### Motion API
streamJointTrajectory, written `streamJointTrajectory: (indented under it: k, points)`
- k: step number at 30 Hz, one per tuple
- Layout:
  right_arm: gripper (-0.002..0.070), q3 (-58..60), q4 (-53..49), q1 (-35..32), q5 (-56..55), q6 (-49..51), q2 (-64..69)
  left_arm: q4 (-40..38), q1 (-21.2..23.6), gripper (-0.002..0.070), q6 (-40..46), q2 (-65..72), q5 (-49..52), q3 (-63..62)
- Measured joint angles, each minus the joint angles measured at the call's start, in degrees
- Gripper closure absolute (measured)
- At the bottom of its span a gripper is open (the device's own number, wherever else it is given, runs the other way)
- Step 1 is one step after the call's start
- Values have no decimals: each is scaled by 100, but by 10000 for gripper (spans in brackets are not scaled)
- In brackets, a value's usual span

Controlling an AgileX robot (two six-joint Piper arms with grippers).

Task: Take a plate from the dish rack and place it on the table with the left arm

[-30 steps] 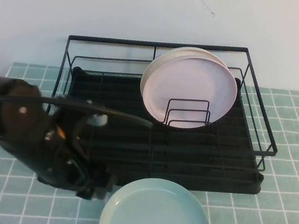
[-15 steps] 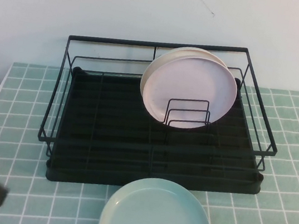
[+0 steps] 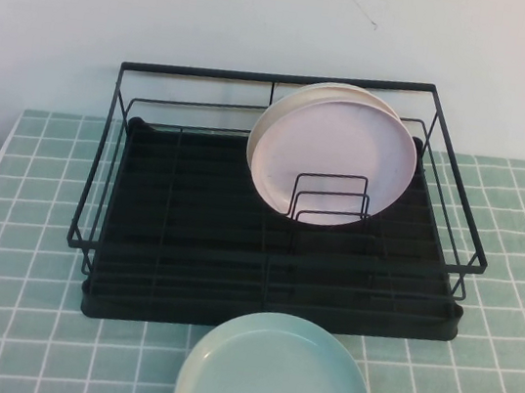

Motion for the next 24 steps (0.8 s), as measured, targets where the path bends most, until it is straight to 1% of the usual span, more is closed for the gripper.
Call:
streamJointTrajectory:
  k: [3,19,24]
  points:
    - [678,0,0,0,0,0,0,-10,0,676,0,-279,282,0]
    - [678,0,0,0,0,0,0,-1,0,677,100,-304,282,99]
    - [678,0,0,0,0,0,0,323,0,677,154,-304,282,320]
